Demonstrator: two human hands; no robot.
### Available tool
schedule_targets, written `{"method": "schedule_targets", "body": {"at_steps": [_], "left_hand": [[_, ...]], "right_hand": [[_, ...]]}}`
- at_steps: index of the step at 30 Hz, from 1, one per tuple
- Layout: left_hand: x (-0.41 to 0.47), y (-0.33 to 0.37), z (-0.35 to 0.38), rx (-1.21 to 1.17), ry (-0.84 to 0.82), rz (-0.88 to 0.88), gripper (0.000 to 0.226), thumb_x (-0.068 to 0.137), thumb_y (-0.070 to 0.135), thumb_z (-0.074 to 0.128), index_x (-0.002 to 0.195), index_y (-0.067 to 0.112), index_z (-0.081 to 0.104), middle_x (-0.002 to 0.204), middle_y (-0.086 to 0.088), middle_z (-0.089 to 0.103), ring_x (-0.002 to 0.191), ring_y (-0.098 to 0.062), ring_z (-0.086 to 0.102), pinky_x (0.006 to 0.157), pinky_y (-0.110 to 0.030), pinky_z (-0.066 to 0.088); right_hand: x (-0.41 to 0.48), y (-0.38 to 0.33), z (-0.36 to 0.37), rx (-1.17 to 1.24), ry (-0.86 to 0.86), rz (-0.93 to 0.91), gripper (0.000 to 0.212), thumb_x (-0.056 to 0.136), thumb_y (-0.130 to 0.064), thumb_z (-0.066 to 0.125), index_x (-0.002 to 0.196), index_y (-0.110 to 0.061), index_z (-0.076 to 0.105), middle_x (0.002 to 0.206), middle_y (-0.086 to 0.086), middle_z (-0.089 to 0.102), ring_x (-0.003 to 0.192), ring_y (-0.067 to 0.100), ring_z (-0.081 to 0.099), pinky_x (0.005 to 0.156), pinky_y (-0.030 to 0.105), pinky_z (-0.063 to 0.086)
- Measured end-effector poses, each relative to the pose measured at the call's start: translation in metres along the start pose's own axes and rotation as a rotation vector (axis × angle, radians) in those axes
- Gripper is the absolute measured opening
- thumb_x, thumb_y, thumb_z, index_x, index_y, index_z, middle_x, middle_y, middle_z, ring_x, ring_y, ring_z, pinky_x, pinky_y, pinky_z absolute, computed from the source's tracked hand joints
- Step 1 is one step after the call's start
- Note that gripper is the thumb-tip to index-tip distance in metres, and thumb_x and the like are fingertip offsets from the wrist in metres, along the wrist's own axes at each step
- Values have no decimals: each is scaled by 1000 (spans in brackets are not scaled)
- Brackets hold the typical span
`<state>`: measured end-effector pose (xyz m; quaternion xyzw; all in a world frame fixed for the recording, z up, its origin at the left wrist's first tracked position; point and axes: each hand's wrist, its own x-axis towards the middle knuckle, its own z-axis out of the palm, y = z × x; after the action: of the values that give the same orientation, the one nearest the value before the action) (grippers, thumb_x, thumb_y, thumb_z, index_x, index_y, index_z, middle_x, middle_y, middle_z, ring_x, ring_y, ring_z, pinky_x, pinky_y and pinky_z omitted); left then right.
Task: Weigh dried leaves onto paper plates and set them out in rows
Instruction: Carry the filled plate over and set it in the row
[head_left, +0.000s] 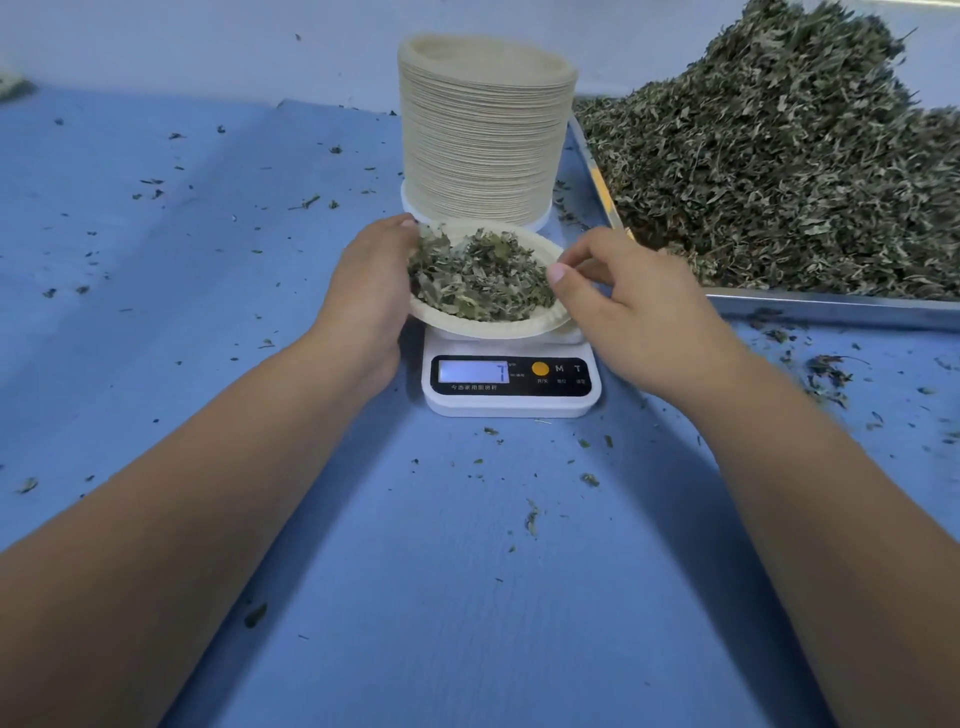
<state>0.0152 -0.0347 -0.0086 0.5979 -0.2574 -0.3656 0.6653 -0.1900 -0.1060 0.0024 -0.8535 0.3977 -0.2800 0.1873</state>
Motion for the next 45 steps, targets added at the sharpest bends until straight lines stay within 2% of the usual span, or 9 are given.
{"method": "schedule_targets", "body": {"at_steps": [3, 5, 9, 13, 27, 32, 37, 40, 45], "left_hand": [[1, 13, -10, -164, 178, -17, 22, 99, 22, 55, 98, 24, 78, 84, 6, 78, 70, -12, 75, 78, -38, 63], [-2, 17, -24, -185, 224, 24, 23, 97, 20, 53, 103, 21, 75, 87, 5, 78, 77, -14, 75, 86, -40, 60], [-15, 22, -69, -225, 325, 93, 29, 96, 15, 47, 108, 22, 73, 96, 4, 80, 81, -15, 77, 70, -32, 57], [-25, 39, -126, -269, 482, 131, 30, 98, 17, 48, 115, 22, 72, 109, 1, 78, 86, -15, 77, 70, -32, 59], [-26, 60, -328, 7, 778, 58, 10, 88, 26, 45, 92, 22, 53, 95, -4, 46, 87, -19, 41, 73, -41, 32], [-9, 59, -391, 277, 861, 24, 29, 98, 12, 38, 70, 20, 36, 72, 0, 38, 69, -21, 33, 52, -30, 27], [-13, 57, -454, 20, 1057, 37, 9, 93, 15, 44, 98, 16, 52, 84, -5, 42, 74, -24, 34, 62, -33, 28], [-8, 59, -470, -72, 1169, 37, 42, 95, 18, 46, 136, 10, 52, 83, 2, 47, 63, -22, 41, 57, -30, 30], [-12, 62, -492, -94, 1228, 109, 49, 98, 22, 44, 146, 19, 46, 134, -4, 61, 105, -21, 63, 91, -34, 48]], "right_hand": [[-5, -15, 5, 168, -28, 12, 25, 87, -63, 58, 97, -41, 60, 109, -9, 71, 89, 3, 66, 77, 26, 51], [-8, -31, 11, 216, -64, -35, 31, 79, -67, 61, 97, -43, 62, 106, -13, 71, 84, 4, 65, 68, 21, 49], [-2, -72, 30, 227, -167, -235, 34, 74, -66, 70, 98, -43, 63, 136, -8, 60, 133, 1, 44, 91, 5, 31], [11, -120, 60, 183, -246, -356, 32, 77, -60, 76, 98, -39, 66, 104, -17, 59, 104, -4, 55, 84, 22, 40], [41, -265, 227, 334, -409, -413, 37, 71, -69, 73, 94, -41, 67, 106, -19, 63, 100, -4, 54, 79, 19, 42], [60, -309, 288, 288, -471, -439, 36, 72, -67, 77, 91, -38, 67, 104, -16, 64, 101, 5, 57, 85, 27, 45], [75, -366, 341, 178, -486, -535, 37, 73, -71, 71, 89, -38, 62, 101, -15, 61, 102, 14, 58, 92, 38, 47], [85, -405, 373, 77, -460, -550, 42, 75, -75, 63, 88, -35, 59, 101, -13, 62, 111, 22, 57, 102, 53, 41], [99, -464, 422, 24, -481, -525, 49, 76, -77, 55, 98, -33, 56, 111, -7, 62, 121, 28, 52, 106, 59, 34]]}}
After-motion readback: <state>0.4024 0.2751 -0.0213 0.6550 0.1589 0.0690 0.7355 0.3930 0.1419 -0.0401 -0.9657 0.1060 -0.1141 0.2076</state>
